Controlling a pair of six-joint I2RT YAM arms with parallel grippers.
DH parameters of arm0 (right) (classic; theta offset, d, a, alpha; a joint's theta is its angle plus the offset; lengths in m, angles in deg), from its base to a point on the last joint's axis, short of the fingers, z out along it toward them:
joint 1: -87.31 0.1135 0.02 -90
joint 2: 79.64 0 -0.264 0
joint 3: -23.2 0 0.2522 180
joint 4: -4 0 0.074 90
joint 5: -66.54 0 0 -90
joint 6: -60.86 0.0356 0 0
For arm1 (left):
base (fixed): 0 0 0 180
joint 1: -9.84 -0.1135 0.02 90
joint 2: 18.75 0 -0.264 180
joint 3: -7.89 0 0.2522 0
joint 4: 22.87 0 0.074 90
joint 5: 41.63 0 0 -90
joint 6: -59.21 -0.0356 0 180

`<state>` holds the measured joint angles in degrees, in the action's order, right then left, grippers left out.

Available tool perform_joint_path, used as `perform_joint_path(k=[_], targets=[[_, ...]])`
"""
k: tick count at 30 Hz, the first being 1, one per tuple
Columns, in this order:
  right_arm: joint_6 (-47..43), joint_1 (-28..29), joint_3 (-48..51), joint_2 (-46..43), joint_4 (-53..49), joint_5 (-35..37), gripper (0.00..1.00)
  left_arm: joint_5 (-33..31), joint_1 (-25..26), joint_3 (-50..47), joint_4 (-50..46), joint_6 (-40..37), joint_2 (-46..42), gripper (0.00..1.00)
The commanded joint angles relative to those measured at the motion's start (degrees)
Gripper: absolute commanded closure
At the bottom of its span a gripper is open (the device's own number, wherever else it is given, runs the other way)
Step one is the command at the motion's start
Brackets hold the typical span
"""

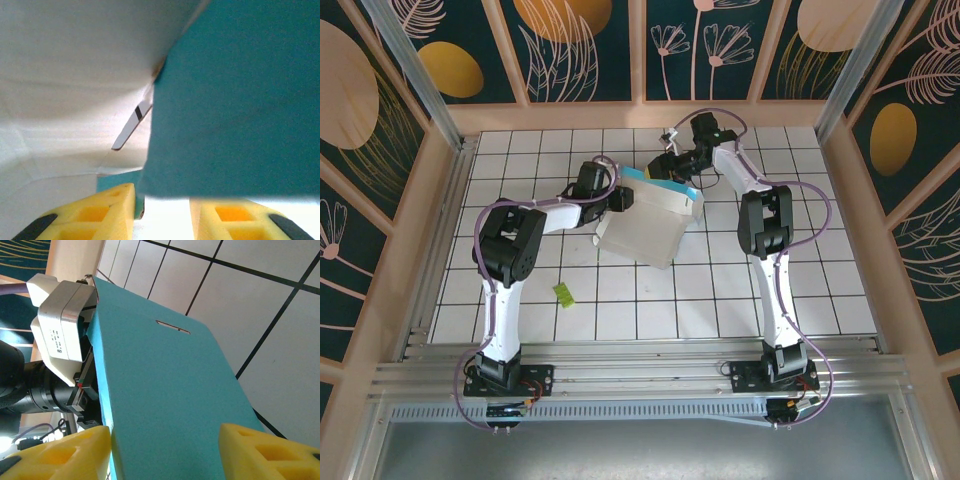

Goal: Fold the paper box

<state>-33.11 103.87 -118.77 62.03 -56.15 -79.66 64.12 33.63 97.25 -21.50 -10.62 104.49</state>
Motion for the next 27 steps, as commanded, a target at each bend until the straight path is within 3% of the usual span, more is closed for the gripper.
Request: perform_joint_path(k=[1, 6, 10, 15, 21, 27], targets=[[-0.2, 0.2, -1.1, 0.5, -1.5, 3.1, 0.41, -2.0, 0.4, -2.5, 0.4, 0.9, -3.7, 0.64], [-0.3, 0.3, -1.1, 0.3, -1.6, 3.4, 0.41, -6.8, 0.0, -5.5, -1.2, -1.4, -10.0, 0.61], [-0.4, 0.3, -0.9, 0.3, -1.7, 3.6, 0.41, -7.5, -3.4, -7.3, -4.1, -3.2, -14.5, 0.58], [-0.3, 0.3, -1.0, 0.3, -1.4, 3.6, 0.41, -0.9, -9.9, -8.4, -4.6, -5.3, -16.8, 0.57], [-0.2, 0.2, -1.2, 0.2, -1.7, 3.7, 0.41, 15.5, -12.2, 0.0, -12.1, -13.7, -10.0, 0.56], [-0.3, 0.3, -1.2, -0.1, -1.8, 3.8, 0.41, 18.2, -12.2, 7.1, -16.4, -16.2, -4.1, 0.56]])
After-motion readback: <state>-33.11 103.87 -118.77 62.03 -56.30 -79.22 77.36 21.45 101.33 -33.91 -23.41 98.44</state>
